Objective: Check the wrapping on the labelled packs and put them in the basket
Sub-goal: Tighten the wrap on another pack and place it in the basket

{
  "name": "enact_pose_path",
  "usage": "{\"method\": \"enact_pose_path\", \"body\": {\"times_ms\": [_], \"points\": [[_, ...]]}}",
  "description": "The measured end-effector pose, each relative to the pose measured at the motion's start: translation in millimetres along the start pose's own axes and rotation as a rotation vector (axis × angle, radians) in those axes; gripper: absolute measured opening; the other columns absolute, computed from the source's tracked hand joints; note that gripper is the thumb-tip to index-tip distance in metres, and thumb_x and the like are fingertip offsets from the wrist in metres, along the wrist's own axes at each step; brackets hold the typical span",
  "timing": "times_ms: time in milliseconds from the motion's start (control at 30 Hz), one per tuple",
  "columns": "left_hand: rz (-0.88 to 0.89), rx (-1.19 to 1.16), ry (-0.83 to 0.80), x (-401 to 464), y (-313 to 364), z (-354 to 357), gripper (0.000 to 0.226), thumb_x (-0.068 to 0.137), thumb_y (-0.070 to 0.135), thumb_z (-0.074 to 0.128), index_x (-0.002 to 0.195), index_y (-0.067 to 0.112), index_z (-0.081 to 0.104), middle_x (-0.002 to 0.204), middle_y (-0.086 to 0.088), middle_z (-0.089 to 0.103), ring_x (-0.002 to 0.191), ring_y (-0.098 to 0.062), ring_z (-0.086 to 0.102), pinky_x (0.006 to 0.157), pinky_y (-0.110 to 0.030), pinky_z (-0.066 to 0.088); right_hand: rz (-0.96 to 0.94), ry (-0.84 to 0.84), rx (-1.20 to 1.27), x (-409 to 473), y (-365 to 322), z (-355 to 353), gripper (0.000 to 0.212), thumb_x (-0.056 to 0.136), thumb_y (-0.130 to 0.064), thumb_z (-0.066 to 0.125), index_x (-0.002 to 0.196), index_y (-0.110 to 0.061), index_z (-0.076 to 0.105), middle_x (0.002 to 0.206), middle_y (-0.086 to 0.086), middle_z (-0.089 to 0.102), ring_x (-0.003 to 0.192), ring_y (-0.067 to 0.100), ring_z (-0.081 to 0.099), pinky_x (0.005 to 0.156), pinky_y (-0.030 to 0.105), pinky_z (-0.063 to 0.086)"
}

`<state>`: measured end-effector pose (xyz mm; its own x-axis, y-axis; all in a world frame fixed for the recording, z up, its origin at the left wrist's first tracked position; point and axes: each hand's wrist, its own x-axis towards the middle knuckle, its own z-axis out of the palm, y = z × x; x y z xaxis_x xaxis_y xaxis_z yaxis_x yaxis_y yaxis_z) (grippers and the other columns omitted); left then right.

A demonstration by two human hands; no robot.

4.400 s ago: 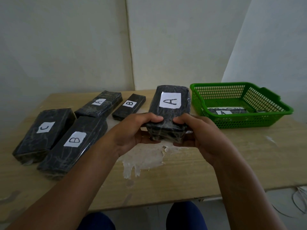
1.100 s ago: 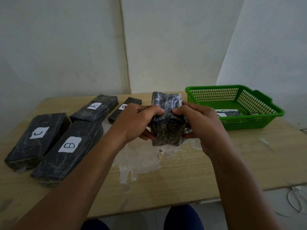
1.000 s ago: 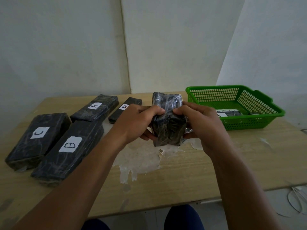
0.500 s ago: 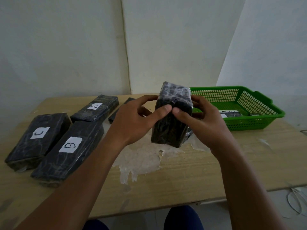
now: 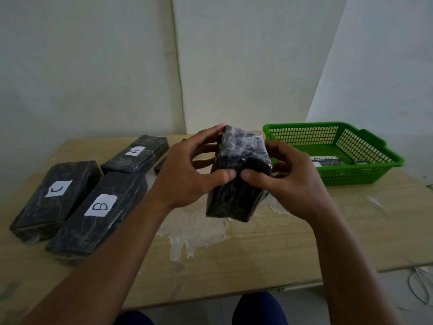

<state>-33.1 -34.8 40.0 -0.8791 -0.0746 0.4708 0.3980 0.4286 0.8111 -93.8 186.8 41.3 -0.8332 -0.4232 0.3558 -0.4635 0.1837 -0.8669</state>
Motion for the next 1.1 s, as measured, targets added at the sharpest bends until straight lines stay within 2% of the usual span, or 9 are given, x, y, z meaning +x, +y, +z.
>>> {"method": "enact_pose_path", "body": {"times_ms": [167,300,367,467,600,700,833,933,1100], "points": [[0.049,-0.058,-0.014,-3,-1,0,0.091,0.075,0.028,0.086,0.156,0.017,0.046,0.152,0.002,0.058,0.142,-0.015,0.054,0.109,-0.048,0.055,-0.075,-0.015,-0.013,-2,2,-3,0.084,0.065,-0.052,0.087,0.14,-0.027,0.06,0.129,-0.015,0.071,0.105,0.008,0.074,0.084,0.032,0.064],[0.047,-0.068,-0.007,-1,-2,2,0.09,0.074,0.028,0.086,0.155,0.018,0.048,0.149,0.004,0.06,0.139,-0.014,0.057,0.107,-0.044,0.056,-0.083,-0.016,-0.017,0,3,-5,0.083,0.065,-0.053,0.086,0.14,-0.027,0.061,0.128,-0.015,0.072,0.105,0.008,0.074,0.085,0.033,0.065],[0.035,-0.074,0.013,0,-1,3,0.086,0.073,0.032,0.084,0.152,0.02,0.052,0.143,0.007,0.064,0.133,-0.011,0.062,0.101,-0.035,0.059,-0.061,-0.006,0.003,1,5,-4,0.079,0.066,-0.056,0.087,0.135,-0.026,0.063,0.125,-0.014,0.073,0.105,0.01,0.074,0.085,0.037,0.065],[-0.022,-0.101,0.069,4,3,6,0.069,0.074,0.04,0.079,0.14,0.025,0.063,0.128,0.009,0.073,0.119,-0.008,0.069,0.088,-0.024,0.06,0.006,-0.025,0.058,2,9,-1,0.077,0.068,-0.061,0.086,0.133,-0.026,0.065,0.122,-0.011,0.075,0.11,0.009,0.073,0.09,0.039,0.064],[-0.245,-0.234,0.116,9,7,11,0.025,0.096,0.034,0.071,0.119,0.024,0.075,0.106,0.01,0.08,0.1,-0.007,0.076,0.077,-0.023,0.061,0.1,-0.107,0.103,1,12,5,0.088,0.067,-0.054,0.088,0.145,-0.029,0.058,0.131,-0.008,0.071,0.116,0.012,0.072,0.088,0.037,0.065],[-0.314,-0.22,0.035,8,2,12,0.047,0.088,0.05,0.074,0.129,0.027,0.07,0.116,0.011,0.078,0.105,-0.006,0.075,0.086,-0.026,0.062,0.167,-0.028,0.234,2,10,9,0.068,0.078,-0.032,0.088,0.14,-0.022,0.064,0.124,-0.001,0.076,0.105,0.016,0.077,0.085,0.04,0.066],[-0.435,-0.179,-0.225,1,-4,11,0.078,0.072,0.055,0.081,0.145,0.049,0.052,0.132,0.008,0.07,0.117,-0.014,0.071,0.094,-0.045,0.062,0.299,0.066,0.399,6,5,9,0.049,0.083,-0.035,0.083,0.126,-0.017,0.07,0.11,0.0,0.081,0.099,0.018,0.079,0.09,0.043,0.064],[-0.475,-0.226,-0.196,-1,-1,14,0.076,0.075,0.044,0.082,0.146,0.046,0.053,0.125,0.002,0.074,0.107,-0.018,0.076,0.085,-0.048,0.066,0.331,-0.014,0.427,3,6,5,0.063,0.073,-0.043,0.082,0.129,-0.018,0.068,0.11,-0.001,0.081,0.102,0.02,0.078,0.086,0.036,0.064],[-0.52,-0.274,-0.076,5,6,14,0.049,0.089,0.043,0.078,0.135,0.032,0.065,0.119,0.0,0.077,0.101,-0.018,0.078,0.081,-0.048,0.066,0.376,-0.145,0.478,-2,9,4,0.068,0.068,-0.033,0.082,0.133,-0.019,0.067,0.115,0.005,0.08,0.102,0.025,0.078,0.084,0.04,0.066]]}}
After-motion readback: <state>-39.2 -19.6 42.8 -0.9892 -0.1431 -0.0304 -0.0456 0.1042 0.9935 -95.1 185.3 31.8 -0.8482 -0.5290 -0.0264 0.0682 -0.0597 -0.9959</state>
